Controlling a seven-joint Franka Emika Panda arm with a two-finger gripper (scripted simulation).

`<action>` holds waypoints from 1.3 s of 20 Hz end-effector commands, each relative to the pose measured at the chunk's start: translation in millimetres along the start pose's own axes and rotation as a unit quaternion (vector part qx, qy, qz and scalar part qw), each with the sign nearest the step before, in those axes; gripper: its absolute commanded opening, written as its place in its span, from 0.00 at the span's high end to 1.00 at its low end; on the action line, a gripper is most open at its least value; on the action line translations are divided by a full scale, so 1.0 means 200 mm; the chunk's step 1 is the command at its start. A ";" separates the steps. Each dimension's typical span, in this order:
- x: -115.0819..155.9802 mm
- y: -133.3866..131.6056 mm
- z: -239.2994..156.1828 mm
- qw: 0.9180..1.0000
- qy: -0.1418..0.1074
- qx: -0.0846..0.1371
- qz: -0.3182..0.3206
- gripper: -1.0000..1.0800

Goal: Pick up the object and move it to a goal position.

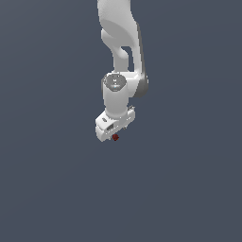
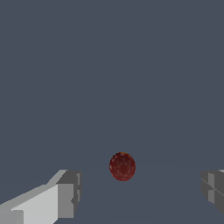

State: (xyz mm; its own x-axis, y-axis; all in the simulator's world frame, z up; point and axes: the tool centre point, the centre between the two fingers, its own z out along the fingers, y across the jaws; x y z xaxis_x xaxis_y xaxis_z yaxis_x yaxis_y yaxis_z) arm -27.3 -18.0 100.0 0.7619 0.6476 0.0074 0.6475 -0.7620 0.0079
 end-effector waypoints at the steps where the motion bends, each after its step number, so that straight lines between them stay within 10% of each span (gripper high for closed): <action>1: -0.03 0.00 0.04 0.999 -0.001 0.001 -0.034 0.04; 26: -0.13 -0.03 0.20 0.988 -0.003 0.005 -0.156 0.04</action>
State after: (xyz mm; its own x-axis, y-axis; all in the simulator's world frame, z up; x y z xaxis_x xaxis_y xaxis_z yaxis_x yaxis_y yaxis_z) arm -49.7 -30.6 62.8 0.5259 0.8505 0.0002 0.8505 -0.5259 0.0007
